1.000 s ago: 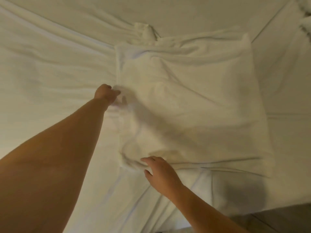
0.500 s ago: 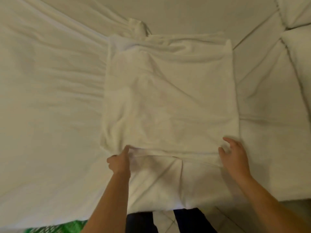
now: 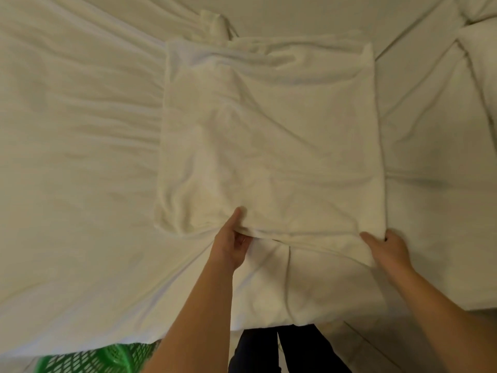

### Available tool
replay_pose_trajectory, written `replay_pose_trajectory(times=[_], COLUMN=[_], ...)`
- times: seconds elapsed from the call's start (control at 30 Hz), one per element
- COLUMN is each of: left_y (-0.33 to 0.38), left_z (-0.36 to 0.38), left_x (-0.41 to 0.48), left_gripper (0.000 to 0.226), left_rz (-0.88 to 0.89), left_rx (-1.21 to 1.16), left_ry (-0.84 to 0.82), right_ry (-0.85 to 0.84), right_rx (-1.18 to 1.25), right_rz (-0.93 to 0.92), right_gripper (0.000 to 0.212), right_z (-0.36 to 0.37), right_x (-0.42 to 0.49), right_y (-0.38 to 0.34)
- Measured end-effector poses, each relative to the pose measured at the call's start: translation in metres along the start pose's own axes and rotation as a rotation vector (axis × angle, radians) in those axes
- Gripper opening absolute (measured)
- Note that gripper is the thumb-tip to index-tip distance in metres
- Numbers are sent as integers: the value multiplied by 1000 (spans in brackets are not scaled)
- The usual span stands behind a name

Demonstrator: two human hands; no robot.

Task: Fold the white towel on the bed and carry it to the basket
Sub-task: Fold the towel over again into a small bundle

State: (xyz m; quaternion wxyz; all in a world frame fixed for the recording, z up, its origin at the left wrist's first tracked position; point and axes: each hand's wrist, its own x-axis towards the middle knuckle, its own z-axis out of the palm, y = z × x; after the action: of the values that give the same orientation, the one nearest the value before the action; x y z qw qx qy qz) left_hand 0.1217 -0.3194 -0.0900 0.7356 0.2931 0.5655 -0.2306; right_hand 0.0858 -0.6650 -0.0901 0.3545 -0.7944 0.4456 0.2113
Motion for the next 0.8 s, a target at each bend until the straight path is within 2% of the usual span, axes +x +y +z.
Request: replay_pose_trajectory(times=[0.27, 0.4, 0.53, 0.67, 0.8], left_y=[22, 37, 44, 49, 52], left_z=[9, 2, -13, -20, -35], left_x=[15, 14, 11, -7, -11], left_gripper=[33, 22, 40, 22, 8], left_rz=[35, 78, 76, 48, 165], left_rx=[-134, -40, 52, 168, 192], left_ry=[-32, -48, -20, -16, 59], right_ry=[36, 39, 71, 77, 50], right_rx=[75, 112, 150, 198, 245], right_rz=[-41, -72, -101, -125, -164], right_gripper=[35, 30, 26, 25, 18], right_z=[-12, -20, -25, -32, -42], right_x=[-13, -22, -26, -29, -39], right_y=[7, 16, 23, 33, 37])
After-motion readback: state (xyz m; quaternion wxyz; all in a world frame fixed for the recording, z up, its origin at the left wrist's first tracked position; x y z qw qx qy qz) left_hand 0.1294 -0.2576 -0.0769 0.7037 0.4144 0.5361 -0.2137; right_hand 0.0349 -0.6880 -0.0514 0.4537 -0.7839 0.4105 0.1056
